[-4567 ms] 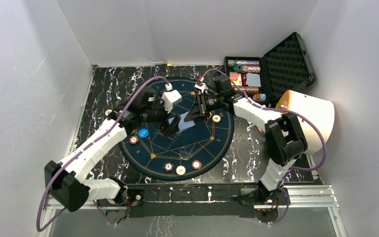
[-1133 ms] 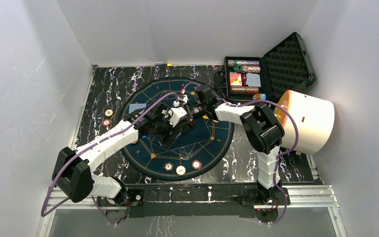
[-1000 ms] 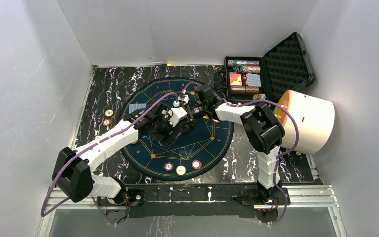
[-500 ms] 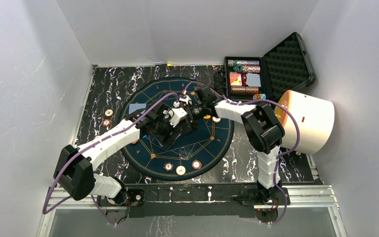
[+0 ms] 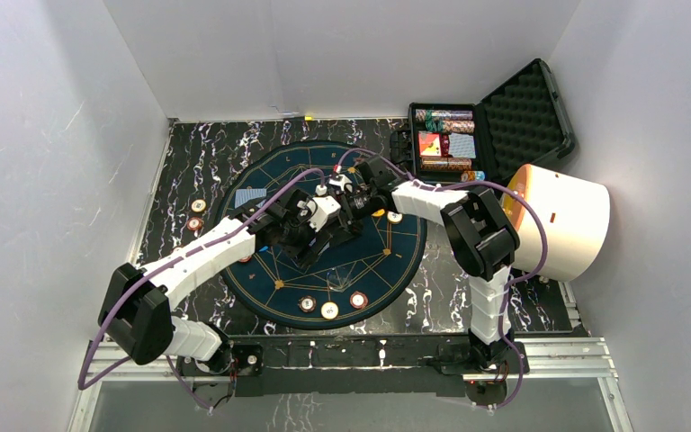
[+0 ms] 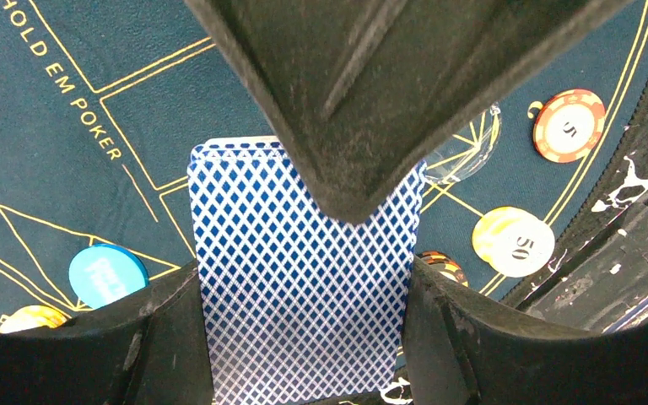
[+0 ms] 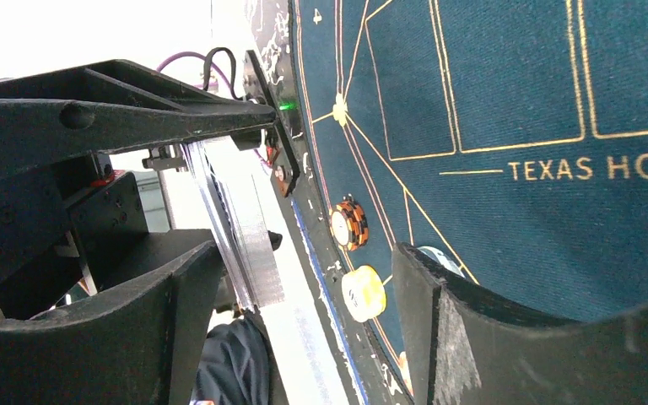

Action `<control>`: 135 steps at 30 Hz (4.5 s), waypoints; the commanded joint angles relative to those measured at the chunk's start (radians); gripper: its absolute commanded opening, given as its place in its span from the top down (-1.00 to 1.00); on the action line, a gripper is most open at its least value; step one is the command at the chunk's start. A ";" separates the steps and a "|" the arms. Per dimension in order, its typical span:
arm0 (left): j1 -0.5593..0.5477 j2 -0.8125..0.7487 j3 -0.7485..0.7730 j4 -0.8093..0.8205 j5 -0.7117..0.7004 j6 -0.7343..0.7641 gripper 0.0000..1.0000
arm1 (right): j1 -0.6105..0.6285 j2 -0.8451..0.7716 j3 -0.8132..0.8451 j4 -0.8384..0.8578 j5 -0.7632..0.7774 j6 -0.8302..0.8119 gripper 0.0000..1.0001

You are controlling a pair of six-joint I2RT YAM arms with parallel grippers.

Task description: Distribute texas hold em gaming equipment

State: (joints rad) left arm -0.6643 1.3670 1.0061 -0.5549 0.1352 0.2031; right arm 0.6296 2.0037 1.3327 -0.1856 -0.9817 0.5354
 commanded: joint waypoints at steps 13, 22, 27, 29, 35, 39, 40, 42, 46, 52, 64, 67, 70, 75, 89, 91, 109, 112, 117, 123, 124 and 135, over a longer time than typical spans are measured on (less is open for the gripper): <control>0.003 -0.026 0.010 0.007 0.015 -0.009 1.00 | -0.052 -0.103 0.008 0.003 0.001 -0.041 -0.57; 0.003 -0.035 0.008 0.006 0.017 -0.015 1.00 | -0.090 -0.200 -0.099 0.085 -0.078 -0.028 -0.37; 0.003 -0.035 0.009 0.007 0.023 -0.018 1.00 | -0.079 -0.205 -0.129 0.139 -0.113 -0.003 -0.02; 0.003 -0.037 0.010 0.009 0.027 -0.020 1.00 | -0.068 -0.192 -0.124 0.145 -0.122 0.002 -0.02; 0.003 -0.041 0.011 0.009 0.033 -0.022 1.00 | -0.056 -0.156 -0.105 0.171 -0.131 0.024 0.07; 0.003 -0.041 0.012 0.009 0.039 -0.025 1.00 | -0.048 -0.131 -0.091 0.174 -0.136 0.028 0.11; 0.004 -0.042 0.012 0.009 0.041 -0.025 1.00 | -0.048 -0.127 -0.089 0.178 -0.137 0.030 0.12; 0.003 -0.039 0.012 0.009 0.045 -0.024 1.00 | -0.045 -0.122 -0.087 0.189 -0.140 0.041 0.16; 0.003 -0.036 0.014 0.009 0.049 -0.024 1.00 | -0.039 -0.115 -0.077 0.193 -0.141 0.048 0.26; 0.003 -0.034 0.014 0.009 0.051 -0.024 1.00 | -0.029 -0.103 -0.070 0.202 -0.150 0.055 0.39; 0.003 -0.033 0.008 0.004 0.046 -0.025 1.00 | -0.028 -0.120 -0.060 0.150 -0.121 0.024 0.80; 0.003 -0.037 0.000 0.006 0.047 -0.027 1.00 | -0.035 -0.138 -0.068 0.147 -0.111 0.024 1.00; 0.003 -0.036 -0.003 0.007 0.046 -0.032 1.00 | -0.054 -0.159 -0.081 0.147 -0.099 0.029 1.00; 0.003 -0.048 -0.025 0.021 0.037 -0.042 1.00 | -0.087 -0.212 -0.124 0.158 -0.092 0.043 1.00; 0.023 -0.099 -0.020 -0.006 -0.018 -0.169 1.00 | -0.358 -0.400 -0.360 -0.131 0.572 -0.035 1.00; 0.023 -0.098 -0.010 -0.014 -0.022 -0.164 1.00 | -0.359 -0.391 -0.378 -0.130 0.626 -0.014 1.00; 0.023 -0.079 0.017 -0.033 0.002 -0.138 1.00 | -0.356 -0.487 -0.351 -0.258 0.829 -0.118 -0.31; 0.023 -0.086 0.016 -0.029 0.016 -0.127 1.00 | -0.279 -0.521 -0.298 -0.251 0.775 -0.157 -0.59; 0.023 -0.086 0.014 -0.021 0.032 -0.115 1.00 | -0.187 -0.434 -0.241 -0.073 0.322 -0.064 -0.79; 0.023 -0.089 0.009 -0.017 0.040 -0.119 1.00 | -0.105 -0.337 -0.205 0.178 0.113 0.103 -0.88; 0.023 -0.092 0.008 -0.017 0.040 -0.121 1.00 | -0.089 -0.321 -0.194 0.191 0.100 0.113 -0.88; 0.023 -0.100 0.012 -0.009 0.056 -0.126 1.00 | 0.046 -0.175 -0.132 0.274 0.085 0.174 -0.86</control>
State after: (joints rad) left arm -0.6453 1.3216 0.9791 -0.5697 0.1646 0.0769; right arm 0.6441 1.8004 1.1381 0.0246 -0.8619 0.6861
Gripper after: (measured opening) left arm 0.623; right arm 0.937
